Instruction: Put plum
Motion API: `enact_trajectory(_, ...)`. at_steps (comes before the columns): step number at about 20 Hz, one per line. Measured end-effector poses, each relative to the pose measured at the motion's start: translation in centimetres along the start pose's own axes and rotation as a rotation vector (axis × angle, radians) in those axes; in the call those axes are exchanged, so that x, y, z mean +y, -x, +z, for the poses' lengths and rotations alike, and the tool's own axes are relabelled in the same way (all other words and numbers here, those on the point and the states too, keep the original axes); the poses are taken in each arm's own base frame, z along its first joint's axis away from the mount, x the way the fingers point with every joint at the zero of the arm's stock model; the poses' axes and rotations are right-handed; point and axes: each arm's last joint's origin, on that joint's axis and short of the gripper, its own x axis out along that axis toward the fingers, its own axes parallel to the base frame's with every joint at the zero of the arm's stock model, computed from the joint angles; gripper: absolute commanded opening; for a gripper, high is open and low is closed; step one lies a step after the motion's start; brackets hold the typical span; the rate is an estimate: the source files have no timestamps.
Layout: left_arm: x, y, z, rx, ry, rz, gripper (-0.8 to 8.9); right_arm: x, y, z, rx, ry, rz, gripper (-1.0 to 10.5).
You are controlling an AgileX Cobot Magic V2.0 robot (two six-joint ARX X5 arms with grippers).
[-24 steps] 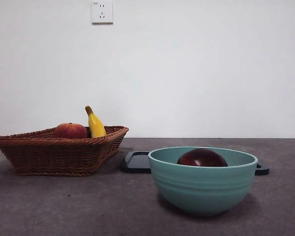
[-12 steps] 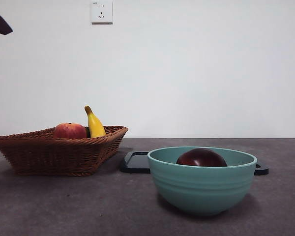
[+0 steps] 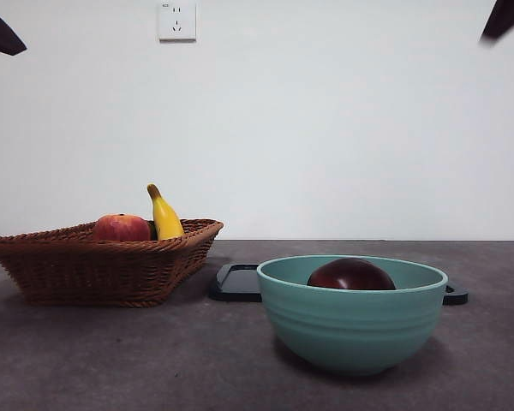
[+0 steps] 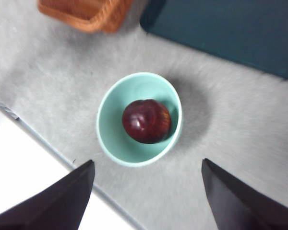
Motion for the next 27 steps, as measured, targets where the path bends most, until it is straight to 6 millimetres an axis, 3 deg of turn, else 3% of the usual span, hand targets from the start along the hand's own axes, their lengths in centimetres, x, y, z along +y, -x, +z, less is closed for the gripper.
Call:
enact_trajectory(6,0.0,0.0,0.0,-0.001,-0.001,0.000,3.73,-1.6,-6.3,-1.0,0.018,-0.017,-0.052,3.5)
enact_trajectory(15,0.0,0.0,0.1,-0.006,-0.005,0.001,3.73,-1.6,-12.1,-0.6,0.054,0.055,-0.161,2.8)
enact_trajectory(17,0.0,0.0,0.1,-0.006,-0.005,0.001,3.73,-1.9,-13.0,-0.8,0.085,0.051,-0.194,1.9)
enact_trajectory(20,0.0,0.0,0.1,-0.006,-0.005,0.001,3.73,-2.1,-13.6,-0.7,0.087,0.051,-0.196,1.8)
enact_trajectory(23,0.0,0.0,0.1,-0.006,-0.006,0.000,3.73,-2.2,-13.8,-0.7,0.095,0.049,-0.197,0.4)
enact_trajectory(27,0.0,0.0,0.1,-0.006,-0.007,0.000,3.73,-2.2,-13.8,-0.7,0.096,0.049,-0.194,0.1)
